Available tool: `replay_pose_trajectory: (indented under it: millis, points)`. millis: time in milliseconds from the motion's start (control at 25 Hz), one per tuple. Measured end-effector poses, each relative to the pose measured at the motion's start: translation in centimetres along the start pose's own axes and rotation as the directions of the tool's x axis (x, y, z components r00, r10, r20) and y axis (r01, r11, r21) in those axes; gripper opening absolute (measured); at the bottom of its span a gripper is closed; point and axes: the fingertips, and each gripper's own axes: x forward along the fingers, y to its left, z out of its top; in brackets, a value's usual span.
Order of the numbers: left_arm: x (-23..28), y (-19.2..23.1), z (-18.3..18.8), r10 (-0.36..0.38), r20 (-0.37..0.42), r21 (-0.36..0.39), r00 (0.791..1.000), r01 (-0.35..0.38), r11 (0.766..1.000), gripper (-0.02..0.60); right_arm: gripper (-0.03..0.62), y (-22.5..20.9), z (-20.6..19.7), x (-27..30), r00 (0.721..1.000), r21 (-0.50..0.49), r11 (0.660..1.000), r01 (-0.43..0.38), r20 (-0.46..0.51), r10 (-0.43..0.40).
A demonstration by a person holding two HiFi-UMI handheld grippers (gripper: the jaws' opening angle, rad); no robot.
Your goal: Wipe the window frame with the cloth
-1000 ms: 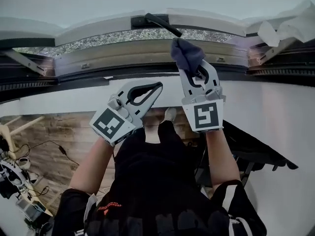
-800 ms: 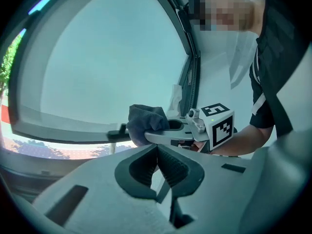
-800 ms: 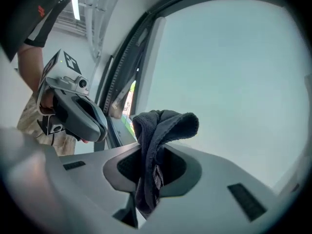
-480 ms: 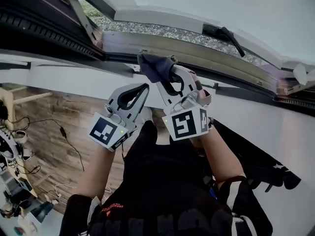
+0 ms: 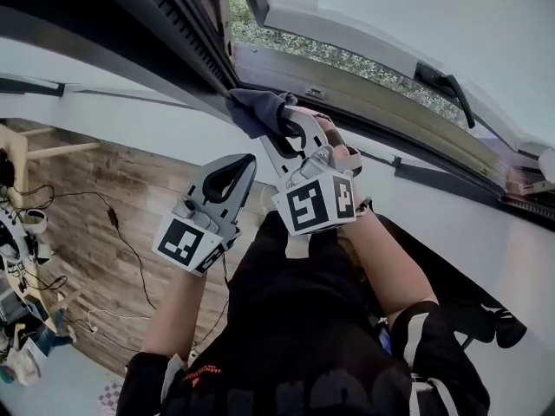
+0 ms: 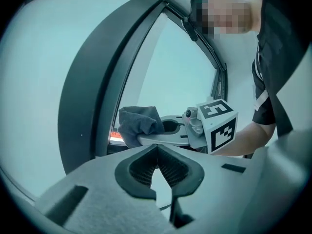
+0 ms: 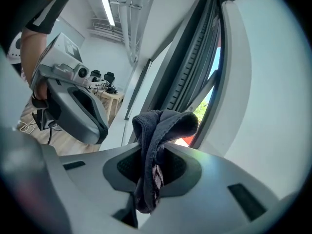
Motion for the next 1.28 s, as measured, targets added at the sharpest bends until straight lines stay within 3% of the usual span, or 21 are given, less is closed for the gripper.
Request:
replay_pose_trajectory:
  millis: [480,1280]
  points:
    - [-2.1,3.1,-1.2,0.027,0.003,-0.037,1.0,-0.027,0.999,0.02,0.061,1.5,0.1,5.7,0.999,0.047,0.998,-0.037,-0.022,0.038]
    - [-0.1,1.5,-1.5,-0.028,-0.007,-0.044,1.0,0.028,0.999,0.02,0.061,-1.3,-3.6,4.0,0.994,0.143,0.989,0.035,-0.106,-0.02]
